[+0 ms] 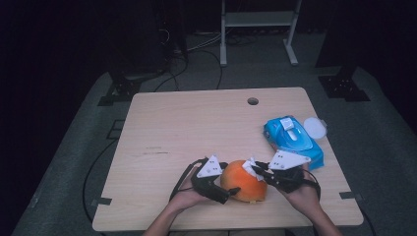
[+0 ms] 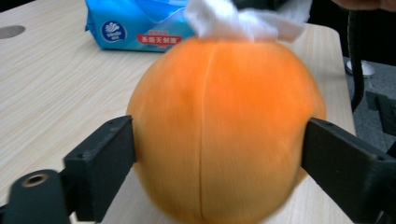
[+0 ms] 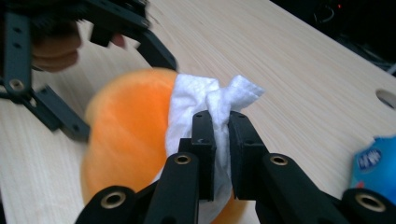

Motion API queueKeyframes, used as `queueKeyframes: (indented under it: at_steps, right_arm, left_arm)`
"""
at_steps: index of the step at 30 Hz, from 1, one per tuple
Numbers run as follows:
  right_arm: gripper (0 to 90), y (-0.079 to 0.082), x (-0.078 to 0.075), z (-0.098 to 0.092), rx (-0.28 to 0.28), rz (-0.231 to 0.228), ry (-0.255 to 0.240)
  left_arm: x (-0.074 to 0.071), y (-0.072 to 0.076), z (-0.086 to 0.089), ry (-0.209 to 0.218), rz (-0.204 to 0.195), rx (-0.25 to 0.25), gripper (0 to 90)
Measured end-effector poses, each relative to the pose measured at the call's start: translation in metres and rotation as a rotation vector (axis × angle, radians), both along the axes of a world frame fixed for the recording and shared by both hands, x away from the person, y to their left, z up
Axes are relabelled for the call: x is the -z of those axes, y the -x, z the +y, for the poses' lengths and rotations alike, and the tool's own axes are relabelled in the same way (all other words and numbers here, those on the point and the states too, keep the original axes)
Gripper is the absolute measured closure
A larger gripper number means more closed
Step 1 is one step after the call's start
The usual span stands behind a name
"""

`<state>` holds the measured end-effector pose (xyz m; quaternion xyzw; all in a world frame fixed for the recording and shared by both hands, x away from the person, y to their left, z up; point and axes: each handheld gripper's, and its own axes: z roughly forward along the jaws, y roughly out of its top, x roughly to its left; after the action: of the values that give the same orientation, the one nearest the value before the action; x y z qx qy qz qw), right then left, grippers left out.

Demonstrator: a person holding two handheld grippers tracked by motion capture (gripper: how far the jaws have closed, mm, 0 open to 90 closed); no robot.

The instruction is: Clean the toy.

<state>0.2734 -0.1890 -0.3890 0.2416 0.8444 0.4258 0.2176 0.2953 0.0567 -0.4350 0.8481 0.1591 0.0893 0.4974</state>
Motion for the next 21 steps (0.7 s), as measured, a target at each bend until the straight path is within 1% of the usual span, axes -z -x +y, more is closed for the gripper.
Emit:
queueKeyframes:
  at_steps: [1,3,4,5,6,7,8,10,11,13,14,15,17,19,20,21]
  right_arm:
    - [81.0,0.001,-0.001,0.003,-0.008,-0.003,0.0]
    - [81.0,0.005,-0.003,0.011,-0.032,-0.013,-0.002]
    - [81.0,0.007,-0.003,0.014,-0.043,-0.016,0.0]
    - [81.0,0.008,-0.003,0.017,-0.057,-0.024,0.007]
    - [81.0,0.009,-0.003,0.019,-0.059,-0.03,0.021]
    - [81.0,0.009,-0.003,0.019,-0.061,-0.028,0.025]
    - [81.0,0.008,-0.003,0.016,-0.061,-0.021,0.018]
    - [81.0,0.004,-0.002,0.01,-0.048,-0.013,0.017]
    - [81.0,0.003,-0.002,0.007,-0.034,-0.011,0.019]
    - [81.0,-0.002,0.0,-0.004,0.007,-0.011,0.028]
    - [81.0,-0.005,0.002,-0.01,0.032,-0.008,0.033]
    - [81.0,-0.007,0.004,-0.015,0.048,-0.001,0.032]
    - [81.0,-0.009,0.006,-0.019,0.061,0.009,0.027]
    - [81.0,-0.009,0.007,-0.019,0.06,0.012,0.031]
    - [81.0,-0.008,0.007,-0.016,0.057,0.003,0.046]
    - [81.0,-0.008,0.007,-0.014,0.056,-0.004,0.057]
  left_arm:
    - [0.0,0.001,-0.001,-0.002,-0.009,0.003,9.8]
    - [0.0,0.002,-0.001,-0.006,-0.013,0.005,10.0]
    - [0.0,0.002,-0.001,-0.012,-0.024,0.01,12.8]
    - [0.001,0.003,0.0,-0.03,-0.041,0.007,16.8]
    - [0.001,0.003,0.001,-0.035,-0.049,0.005,21.7]
    - [0.002,0.003,0.003,-0.036,-0.051,0.0,23.9]
    - [0.003,0.003,0.004,-0.031,-0.049,-0.007,26.4]
    - [0.003,0.002,0.006,-0.035,-0.054,-0.021,30.1]
    - [0.004,0.001,0.008,-0.027,-0.055,-0.029,30.8]
    - [0.005,-0.003,0.013,-0.026,-0.046,-0.043,31.5]
    - [0.007,-0.004,0.014,-0.02,-0.046,-0.055,31.5]
    - [0.007,-0.005,0.016,-0.024,-0.049,-0.063,31.5]
    - [0.008,-0.007,0.018,-0.027,-0.046,-0.074,31.4]
    - [0.007,-0.008,0.018,-0.024,-0.041,-0.075,30.2]
    - [0.006,-0.007,0.018,-0.022,-0.042,-0.074,27.6]
    - [0.003,-0.007,0.019,-0.008,-0.048,-0.066,24.4]
